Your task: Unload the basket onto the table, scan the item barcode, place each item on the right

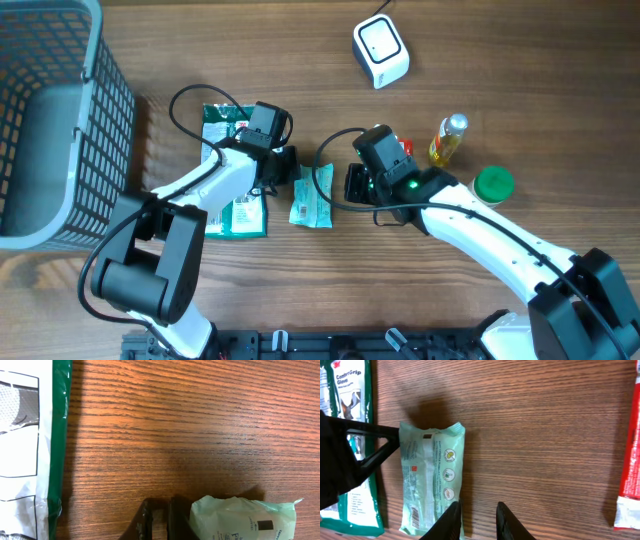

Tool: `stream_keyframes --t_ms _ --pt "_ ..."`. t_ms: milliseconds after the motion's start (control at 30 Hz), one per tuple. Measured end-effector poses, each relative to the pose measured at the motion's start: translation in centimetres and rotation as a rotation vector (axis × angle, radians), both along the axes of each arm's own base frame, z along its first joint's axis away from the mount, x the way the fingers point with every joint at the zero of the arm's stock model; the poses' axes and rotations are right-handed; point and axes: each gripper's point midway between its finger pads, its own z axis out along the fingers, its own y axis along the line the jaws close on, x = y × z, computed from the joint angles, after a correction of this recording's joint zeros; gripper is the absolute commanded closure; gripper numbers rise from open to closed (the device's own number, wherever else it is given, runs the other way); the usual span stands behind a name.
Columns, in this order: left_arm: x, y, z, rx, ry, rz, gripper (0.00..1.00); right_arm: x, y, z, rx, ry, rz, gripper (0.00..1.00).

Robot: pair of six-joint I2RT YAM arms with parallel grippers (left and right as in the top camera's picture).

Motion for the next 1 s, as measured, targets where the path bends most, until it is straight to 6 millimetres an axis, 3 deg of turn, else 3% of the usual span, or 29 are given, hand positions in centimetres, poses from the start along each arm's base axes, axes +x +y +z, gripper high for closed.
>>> stream_keyframes --t_ms 167,433,700,867,1000 --pt "0.0 0.1 0.2 0.002 -0.005 0.002 0.96 -0.2 -0.3 -0.4 -0.011 0.006 -0.004 0.76" --pt "1.1 1.2 2.4 0.053 -0.088 0.033 0.96 -0.2 -0.3 -0.4 -0.013 0.006 -0.003 0.75" --pt "1.2 1.8 2.0 0.082 -0.086 0.055 0.96 0.0 -0.6 -0.4 -0.029 -0.006 -0.012 0.73" --pt "0.9 0.7 0.1 0.062 -0.048 0.033 0.96 0.1 -0.7 -0.4 -0.032 -0.008 -0.014 0.72" --pt "0.8 -0.4 0.0 0.029 -0.044 0.011 0.96 0.1 -0.7 -0.4 -0.031 -0.007 -0.014 0.72"
